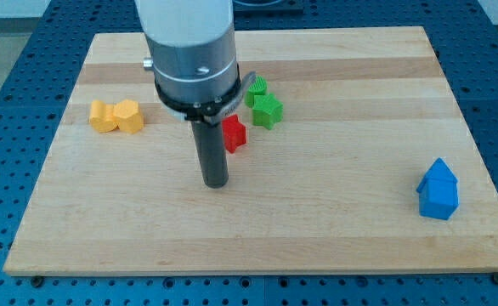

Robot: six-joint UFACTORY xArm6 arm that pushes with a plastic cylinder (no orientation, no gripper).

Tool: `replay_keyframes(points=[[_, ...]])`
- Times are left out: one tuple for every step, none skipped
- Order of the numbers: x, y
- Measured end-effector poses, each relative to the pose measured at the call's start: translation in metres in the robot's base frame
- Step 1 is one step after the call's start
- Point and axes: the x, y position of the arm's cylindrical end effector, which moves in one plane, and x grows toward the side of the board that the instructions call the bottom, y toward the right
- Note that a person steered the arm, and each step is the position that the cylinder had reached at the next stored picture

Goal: Push green star along with green circle a bit up

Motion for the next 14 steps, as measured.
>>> replay_keyframes(points=[[-0.015,-0.004],[-0.068,-0.004],[-0.072,0.02],[-0.078,0.031],[-0.08,0.042],[-0.037,0.039],[0.002,0.025],[0.007,0.05],[0.012,0.096],[0.012,0.098],[0.012,0.098],[-0.008,0.103],[-0.027,0.104],[-0.043,0.104]])
